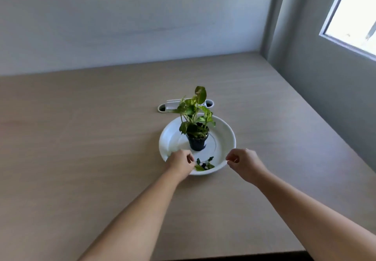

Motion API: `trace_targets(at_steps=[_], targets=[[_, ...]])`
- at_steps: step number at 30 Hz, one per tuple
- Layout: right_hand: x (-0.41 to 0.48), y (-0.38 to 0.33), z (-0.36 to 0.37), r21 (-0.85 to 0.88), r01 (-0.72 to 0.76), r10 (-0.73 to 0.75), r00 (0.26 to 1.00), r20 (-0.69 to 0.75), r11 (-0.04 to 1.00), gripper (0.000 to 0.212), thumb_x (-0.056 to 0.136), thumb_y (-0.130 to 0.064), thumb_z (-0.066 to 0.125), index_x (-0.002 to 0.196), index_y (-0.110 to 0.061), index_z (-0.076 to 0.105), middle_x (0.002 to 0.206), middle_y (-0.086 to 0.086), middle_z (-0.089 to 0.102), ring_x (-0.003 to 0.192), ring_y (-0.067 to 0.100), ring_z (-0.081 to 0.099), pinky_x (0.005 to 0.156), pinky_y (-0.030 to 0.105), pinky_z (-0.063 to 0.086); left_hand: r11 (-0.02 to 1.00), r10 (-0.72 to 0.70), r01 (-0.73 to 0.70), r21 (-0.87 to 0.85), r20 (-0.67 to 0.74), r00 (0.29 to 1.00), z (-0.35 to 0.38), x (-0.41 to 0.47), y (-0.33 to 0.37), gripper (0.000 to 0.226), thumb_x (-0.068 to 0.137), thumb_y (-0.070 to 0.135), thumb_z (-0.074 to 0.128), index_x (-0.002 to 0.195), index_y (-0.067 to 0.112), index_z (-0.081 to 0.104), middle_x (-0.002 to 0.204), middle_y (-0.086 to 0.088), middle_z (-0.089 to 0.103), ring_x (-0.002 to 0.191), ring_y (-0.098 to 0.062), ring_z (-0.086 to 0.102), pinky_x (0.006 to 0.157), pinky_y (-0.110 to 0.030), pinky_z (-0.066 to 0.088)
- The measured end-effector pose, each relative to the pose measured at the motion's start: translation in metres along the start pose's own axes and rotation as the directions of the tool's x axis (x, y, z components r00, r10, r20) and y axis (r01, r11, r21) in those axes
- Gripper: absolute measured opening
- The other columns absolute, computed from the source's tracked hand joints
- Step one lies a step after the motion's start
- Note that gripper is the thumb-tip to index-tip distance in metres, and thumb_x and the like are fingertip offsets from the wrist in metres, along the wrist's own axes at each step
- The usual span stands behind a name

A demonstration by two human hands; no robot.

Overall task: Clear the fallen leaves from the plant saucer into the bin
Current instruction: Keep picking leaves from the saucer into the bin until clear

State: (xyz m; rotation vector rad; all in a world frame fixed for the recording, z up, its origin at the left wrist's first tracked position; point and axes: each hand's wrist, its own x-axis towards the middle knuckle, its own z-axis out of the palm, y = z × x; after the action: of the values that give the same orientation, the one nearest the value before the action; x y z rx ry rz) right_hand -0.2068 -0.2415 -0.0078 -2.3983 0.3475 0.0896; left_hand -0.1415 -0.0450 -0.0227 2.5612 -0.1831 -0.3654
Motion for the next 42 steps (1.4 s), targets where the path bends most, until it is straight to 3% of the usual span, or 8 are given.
trace_targets(at_steps=[9, 13, 18, 22, 29, 32, 36, 42], targets=[[0.072, -0.030, 0.079, -0.250, -0.013, 0.062, 0.980, 0.187, 0.968, 0.029, 0.081, -0.035, 0.065, 0.104, -0.018, 0.063, 0.107, 0.004, 0.062, 0.095, 0.022, 0.059, 0.076, 0.034, 0.052, 0.941, 0.043, -0.123, 0.316, 0.247, 0.968, 0.004, 0.076, -0.053, 0.034, 0.070, 0.034, 0.078, 0.098, 0.022, 0.062, 0.110, -0.002, 0.058, 0.097, -0.026, 0.062, 0.096, -0.037, 0.044], [0.084, -0.033, 0.098, -0.398, -0.015, 0.118, 0.965, 0.235, 0.917, 0.034, 0.077, -0.037, 0.068, 0.102, -0.016, 0.059, 0.106, 0.005, 0.057, 0.093, 0.025, 0.060, 0.068, 0.032, 0.046, 0.869, 0.102, -0.222, 0.443, 0.278, 0.955, 0.006, 0.087, -0.054, 0.027, 0.072, 0.039, 0.073, 0.089, 0.023, 0.059, 0.101, -0.001, 0.055, 0.096, -0.025, 0.060, 0.085, -0.036, 0.036], [0.090, -0.031, 0.103, -0.317, -0.017, 0.103, 0.961, 0.258, 0.948, 0.006, 0.076, -0.012, 0.065, 0.082, -0.011, 0.065, 0.095, 0.010, 0.065, 0.081, 0.025, 0.057, 0.068, 0.031, 0.048, 0.934, 0.113, -0.202, 0.294, 0.293, 0.949, 0.009, 0.090, -0.057, 0.009, 0.077, 0.008, 0.067, 0.076, 0.015, 0.062, 0.096, -0.005, 0.065, 0.086, -0.025, 0.062, 0.066, -0.028, 0.044], [0.089, -0.033, 0.098, -0.253, -0.024, 0.085, 0.969, 0.232, 0.967, 0.021, 0.078, 0.002, 0.053, 0.081, -0.006, 0.072, 0.090, 0.011, 0.070, 0.075, 0.023, 0.058, 0.069, 0.030, 0.054, 0.977, 0.109, -0.146, 0.156, 0.222, 0.969, 0.007, 0.088, -0.057, 0.016, 0.079, -0.002, 0.058, 0.081, 0.007, 0.071, 0.097, -0.006, 0.071, 0.091, -0.024, 0.066, 0.069, -0.025, 0.047], [0.088, -0.039, 0.064, -0.055, -0.103, 0.108, 0.990, 0.093, 0.993, 0.015, 0.077, 0.001, 0.060, 0.076, -0.007, 0.072, 0.076, 0.006, 0.067, 0.068, 0.018, 0.058, 0.051, 0.022, 0.047, 0.998, 0.042, -0.039, -0.047, 0.064, 0.997, -0.016, 0.074, -0.043, 0.015, 0.079, -0.004, 0.061, 0.080, 0.005, 0.073, 0.091, -0.009, 0.073, 0.081, -0.019, 0.063, 0.071, -0.025, 0.050], [0.076, -0.032, 0.048, -0.010, -0.120, 0.121, 0.991, 0.059, 0.993, 0.012, 0.078, 0.000, 0.062, 0.077, -0.008, 0.071, 0.072, 0.002, 0.064, 0.069, 0.017, 0.056, 0.060, 0.026, 0.051, 0.996, 0.059, -0.056, -0.066, 0.053, 0.997, -0.013, 0.059, -0.027, 0.015, 0.080, -0.003, 0.062, 0.078, 0.007, 0.073, 0.089, -0.008, 0.074, 0.082, -0.020, 0.065, 0.074, -0.028, 0.053], [0.049, -0.005, 0.012, 0.089, -0.161, 0.163, 0.986, -0.018, 0.983, 0.009, 0.072, 0.000, 0.066, 0.071, -0.007, 0.071, 0.070, 0.009, 0.066, 0.060, 0.019, 0.054, 0.044, 0.020, 0.043, 0.993, 0.099, -0.093, -0.074, 0.081, 0.992, 0.009, 0.036, 0.017, 0.012, 0.078, 0.000, 0.066, 0.077, 0.009, 0.074, 0.089, -0.008, 0.075, 0.084, -0.019, 0.066, 0.074, -0.025, 0.052], [-0.026, 0.084, -0.087, 0.139, -0.288, 0.309, 0.935, -0.171, 0.948, 0.010, 0.070, -0.003, 0.070, 0.066, -0.012, 0.071, 0.067, 0.006, 0.064, 0.056, 0.019, 0.054, 0.044, 0.020, 0.041, 0.954, 0.297, -0.282, -0.104, 0.177, 0.939, 0.078, -0.012, 0.145, 0.014, 0.076, 0.002, 0.066, 0.078, 0.012, 0.076, 0.085, -0.008, 0.075, 0.082, -0.021, 0.070, 0.064, -0.021, 0.050]])
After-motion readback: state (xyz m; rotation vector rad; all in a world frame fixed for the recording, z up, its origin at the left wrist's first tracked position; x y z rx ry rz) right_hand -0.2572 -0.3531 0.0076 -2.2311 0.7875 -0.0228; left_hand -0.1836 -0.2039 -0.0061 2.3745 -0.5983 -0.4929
